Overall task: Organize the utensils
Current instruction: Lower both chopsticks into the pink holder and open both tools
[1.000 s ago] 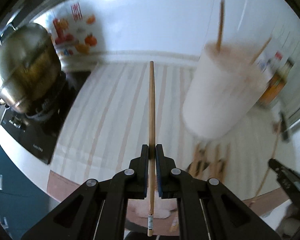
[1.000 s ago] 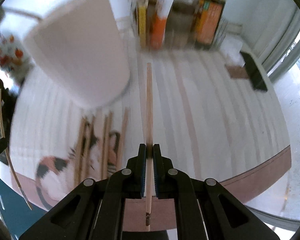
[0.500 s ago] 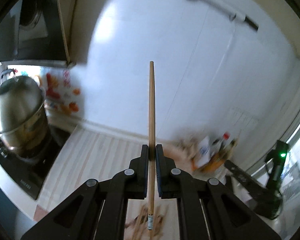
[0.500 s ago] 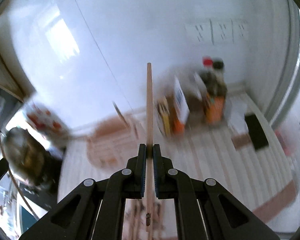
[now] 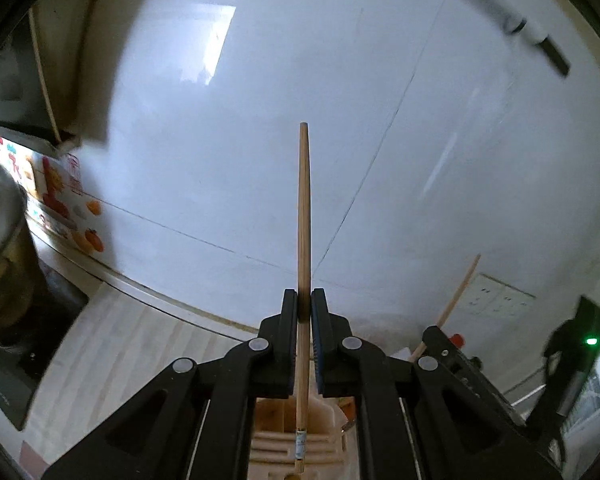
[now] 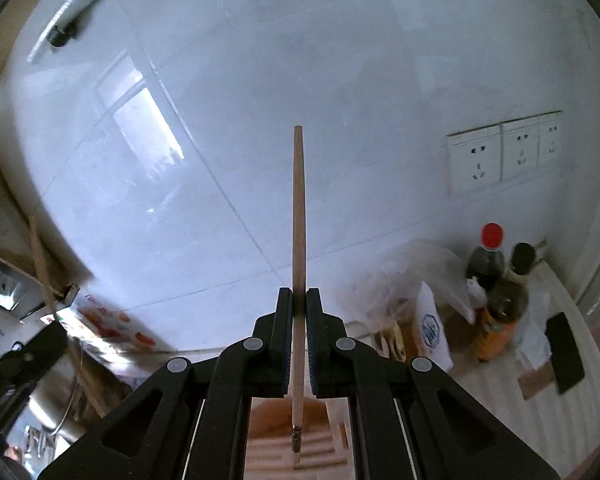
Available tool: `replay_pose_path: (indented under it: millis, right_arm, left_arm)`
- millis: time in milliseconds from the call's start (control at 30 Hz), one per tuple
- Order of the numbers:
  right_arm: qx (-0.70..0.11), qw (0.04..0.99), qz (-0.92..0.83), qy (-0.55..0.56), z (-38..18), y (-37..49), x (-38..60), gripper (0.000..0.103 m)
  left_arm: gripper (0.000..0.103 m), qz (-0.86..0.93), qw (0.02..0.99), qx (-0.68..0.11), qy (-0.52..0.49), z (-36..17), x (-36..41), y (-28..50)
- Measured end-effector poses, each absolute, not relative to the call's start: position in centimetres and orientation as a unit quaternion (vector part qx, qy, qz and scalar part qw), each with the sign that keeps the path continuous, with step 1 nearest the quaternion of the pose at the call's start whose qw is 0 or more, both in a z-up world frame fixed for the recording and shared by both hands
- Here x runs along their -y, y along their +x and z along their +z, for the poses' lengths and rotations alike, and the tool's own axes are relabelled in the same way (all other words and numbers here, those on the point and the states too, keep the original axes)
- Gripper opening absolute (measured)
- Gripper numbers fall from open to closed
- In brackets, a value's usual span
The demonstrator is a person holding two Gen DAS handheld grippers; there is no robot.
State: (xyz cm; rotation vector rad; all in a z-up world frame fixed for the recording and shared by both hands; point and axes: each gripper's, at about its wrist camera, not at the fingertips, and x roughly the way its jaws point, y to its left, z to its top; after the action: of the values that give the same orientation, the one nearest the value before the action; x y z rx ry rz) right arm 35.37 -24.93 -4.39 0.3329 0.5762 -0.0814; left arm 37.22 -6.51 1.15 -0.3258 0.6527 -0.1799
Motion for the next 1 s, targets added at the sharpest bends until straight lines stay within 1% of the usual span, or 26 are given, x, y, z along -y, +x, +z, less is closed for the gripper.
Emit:
replay_pose_path:
  millis: [200,367,633,833,1000]
  right_arm:
    - [-0.285,0.943,-0.039,0.166,-6.6,38.6,25.5,0.007]
    - [-0.286,0.944,-0.034,0.162,-8.2,39.8,25.8,0.007]
    - [-0.300,0.941,-0.028,0.154,-10.5,40.0,25.9,0.007]
    - [-0.313,0.939,-0.016,0.142,-11.4,39.3,25.8,0.007]
    - [-0.319,0.938,-0.009,0.136,-11.3,38.6,25.7,0.007]
  left_arm:
    - [0.004,-0.070,0.929,-0.330,-0.154,-2.8,7.7,40.4]
    - [0.004,-0.068,0.933,-0.323,-0.141,-4.7,8.5,41.6]
    - [0.004,-0.062,0.931,-0.347,-0.099,-7.3,9.2,42.1]
    - [0.005,-0.070,0.928,-0.357,-0.084,-7.6,9.5,41.5]
    - [0.005,-0.090,0.927,-0.360,-0.059,-6.9,10.1,40.0]
